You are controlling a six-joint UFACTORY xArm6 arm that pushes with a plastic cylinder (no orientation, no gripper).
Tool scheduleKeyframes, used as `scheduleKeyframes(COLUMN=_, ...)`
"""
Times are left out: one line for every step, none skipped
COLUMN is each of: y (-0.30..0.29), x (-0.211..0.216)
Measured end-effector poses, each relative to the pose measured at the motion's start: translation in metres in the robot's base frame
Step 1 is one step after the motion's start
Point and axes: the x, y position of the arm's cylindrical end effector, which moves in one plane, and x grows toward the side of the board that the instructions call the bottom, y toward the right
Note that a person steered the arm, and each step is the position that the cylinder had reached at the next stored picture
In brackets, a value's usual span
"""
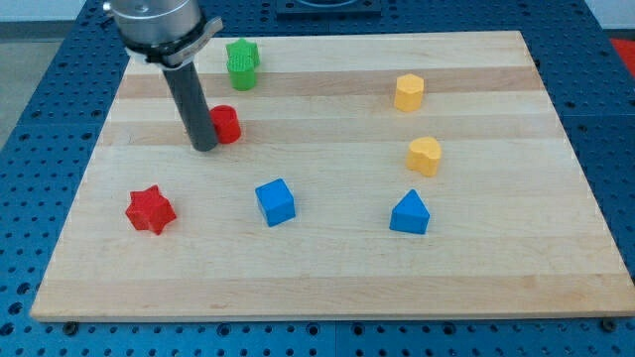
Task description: Push the red circle slightly up
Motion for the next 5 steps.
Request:
scheduleKeyframes(y=0.007, x=-0.042)
scheduleKeyframes(y=0.007, x=-0.047)
scheduleKeyframes(y=0.007, x=-0.017)
scheduleKeyframes(y=0.012, x=0.001)
scheduleKeyframes(y=0.037, x=-0.013)
